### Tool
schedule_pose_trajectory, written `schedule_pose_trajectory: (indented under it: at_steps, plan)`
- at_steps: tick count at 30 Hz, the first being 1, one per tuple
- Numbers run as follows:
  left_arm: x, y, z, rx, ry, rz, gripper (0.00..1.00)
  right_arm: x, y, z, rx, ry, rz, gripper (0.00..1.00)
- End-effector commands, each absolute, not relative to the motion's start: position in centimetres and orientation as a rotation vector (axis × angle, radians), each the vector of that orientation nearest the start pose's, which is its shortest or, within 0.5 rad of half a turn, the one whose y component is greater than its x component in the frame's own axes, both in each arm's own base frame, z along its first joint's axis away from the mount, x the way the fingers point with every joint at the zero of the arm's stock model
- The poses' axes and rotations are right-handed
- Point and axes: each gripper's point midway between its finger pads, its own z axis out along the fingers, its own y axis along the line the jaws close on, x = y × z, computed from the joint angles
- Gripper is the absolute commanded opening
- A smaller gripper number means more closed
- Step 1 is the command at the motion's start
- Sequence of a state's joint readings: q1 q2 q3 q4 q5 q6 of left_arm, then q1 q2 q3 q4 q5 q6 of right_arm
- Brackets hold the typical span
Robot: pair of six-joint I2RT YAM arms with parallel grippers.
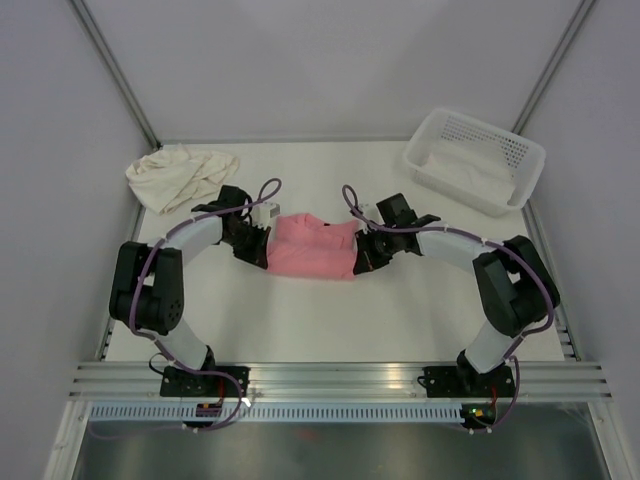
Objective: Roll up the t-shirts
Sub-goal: Roll the tshirt
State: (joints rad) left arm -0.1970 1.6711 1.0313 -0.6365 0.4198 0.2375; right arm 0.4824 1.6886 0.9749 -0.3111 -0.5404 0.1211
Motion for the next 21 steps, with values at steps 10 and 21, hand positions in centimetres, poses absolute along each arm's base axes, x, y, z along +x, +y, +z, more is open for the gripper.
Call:
schedule_pose_trajectory:
  at_steps: [10,21]
  plan:
    - [30.2,-12.4,6.4,0.718,2.585,-0.613,0.02,28.1,24.8,7.6,-0.738,2.535,0.891,0.0]
    - [29.2,-13.3,5.7,0.682,2.614,-0.709,0.15,27.9,26.5,4.5,-0.532,2.536,1.02,0.09]
